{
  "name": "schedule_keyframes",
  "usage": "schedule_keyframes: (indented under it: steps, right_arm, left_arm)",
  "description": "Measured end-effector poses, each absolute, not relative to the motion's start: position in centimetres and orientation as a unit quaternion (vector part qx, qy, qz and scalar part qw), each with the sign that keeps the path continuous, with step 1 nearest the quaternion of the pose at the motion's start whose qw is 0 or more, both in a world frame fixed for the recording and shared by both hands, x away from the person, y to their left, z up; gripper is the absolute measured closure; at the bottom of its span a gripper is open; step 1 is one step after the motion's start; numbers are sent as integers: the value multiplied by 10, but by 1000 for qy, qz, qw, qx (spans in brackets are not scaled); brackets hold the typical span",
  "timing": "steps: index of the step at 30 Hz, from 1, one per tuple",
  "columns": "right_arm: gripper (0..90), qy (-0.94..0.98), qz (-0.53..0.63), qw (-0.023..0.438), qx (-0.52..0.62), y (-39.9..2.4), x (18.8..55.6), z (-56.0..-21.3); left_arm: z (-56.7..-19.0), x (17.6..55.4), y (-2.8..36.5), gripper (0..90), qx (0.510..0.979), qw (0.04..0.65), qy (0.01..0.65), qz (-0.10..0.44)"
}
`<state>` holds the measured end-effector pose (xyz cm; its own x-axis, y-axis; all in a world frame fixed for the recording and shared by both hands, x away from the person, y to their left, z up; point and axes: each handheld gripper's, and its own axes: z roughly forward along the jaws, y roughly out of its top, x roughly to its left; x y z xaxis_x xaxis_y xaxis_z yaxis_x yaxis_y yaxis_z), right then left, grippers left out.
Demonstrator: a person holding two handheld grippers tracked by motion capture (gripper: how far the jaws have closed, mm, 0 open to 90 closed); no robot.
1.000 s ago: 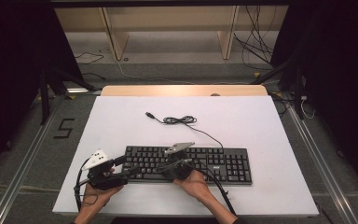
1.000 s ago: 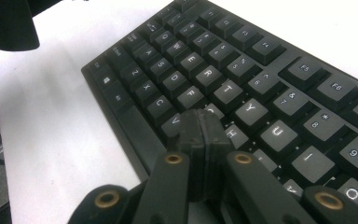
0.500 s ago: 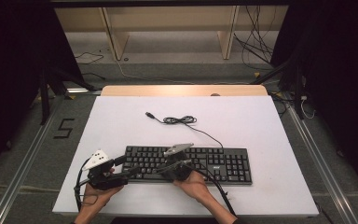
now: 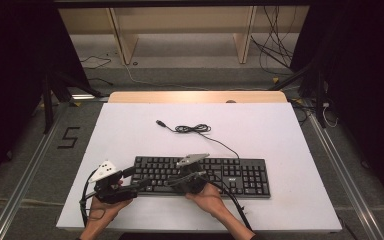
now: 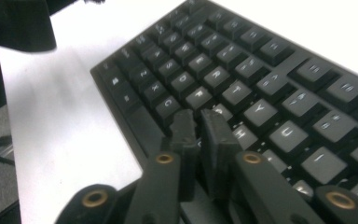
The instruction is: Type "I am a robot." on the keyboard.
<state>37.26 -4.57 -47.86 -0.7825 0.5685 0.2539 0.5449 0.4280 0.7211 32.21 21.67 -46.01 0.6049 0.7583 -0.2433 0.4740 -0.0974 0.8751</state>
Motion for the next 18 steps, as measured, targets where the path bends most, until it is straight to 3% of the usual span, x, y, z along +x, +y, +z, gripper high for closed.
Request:
schedule_keyframes:
  steps: [11, 18]
  right_arm:
    - [593, 823, 436, 29, 364, -67, 384, -465]
    - [509, 814, 434, 36, 384, -81, 391, -460]
  left_arm:
    - [-460, 322, 216, 290, 728, 522, 423, 137]
    - [-460, 322, 217, 290, 728, 521, 423, 138]
